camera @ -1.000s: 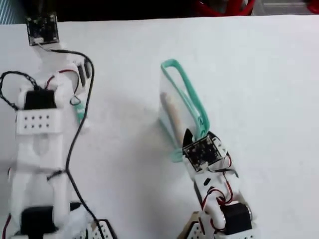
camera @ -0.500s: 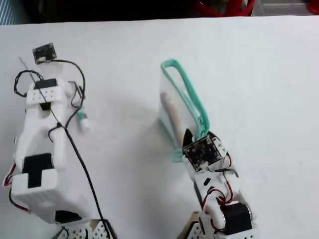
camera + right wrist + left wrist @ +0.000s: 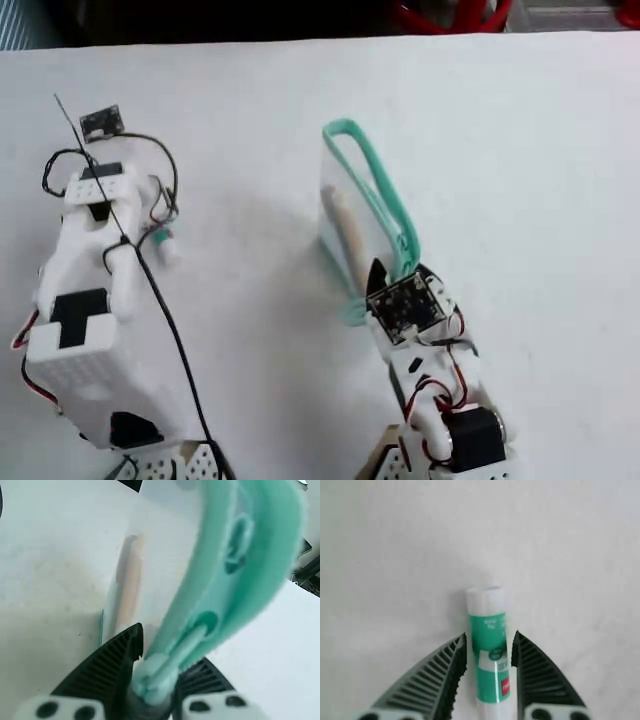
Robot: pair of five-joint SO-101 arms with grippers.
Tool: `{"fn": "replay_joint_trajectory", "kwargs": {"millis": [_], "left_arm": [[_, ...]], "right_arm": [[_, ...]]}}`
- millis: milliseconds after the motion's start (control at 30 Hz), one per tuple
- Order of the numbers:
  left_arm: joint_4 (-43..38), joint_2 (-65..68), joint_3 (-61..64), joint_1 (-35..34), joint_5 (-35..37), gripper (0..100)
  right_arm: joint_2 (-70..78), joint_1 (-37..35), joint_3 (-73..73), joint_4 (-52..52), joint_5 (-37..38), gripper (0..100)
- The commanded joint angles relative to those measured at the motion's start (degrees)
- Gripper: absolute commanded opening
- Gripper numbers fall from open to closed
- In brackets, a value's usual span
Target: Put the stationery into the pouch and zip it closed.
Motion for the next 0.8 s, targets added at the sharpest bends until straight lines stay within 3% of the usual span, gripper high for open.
{"fn": "replay_joint_trajectory", "kwargs": {"millis": [0,167,333,767], "left_arm": [[1.1,-0.4,-1.8,0.7,0.4,16],[6.3,-0.2,-1.3,1.9,0.4,16],[6.2,1.5,-2.3,1.8,3.7,16],[11.4,9.5,-14.7,1.7,5.6,16]], "right_arm": [[0.3,0.8,1.8,0.4,0.7,1.8],[0.3,0.8,1.8,0.4,0.7,1.8],[0.3,0.8,1.8,0.4,0.7,1.8],[0.3,0.8,1.8,0.5,0.7,1.8]]}}
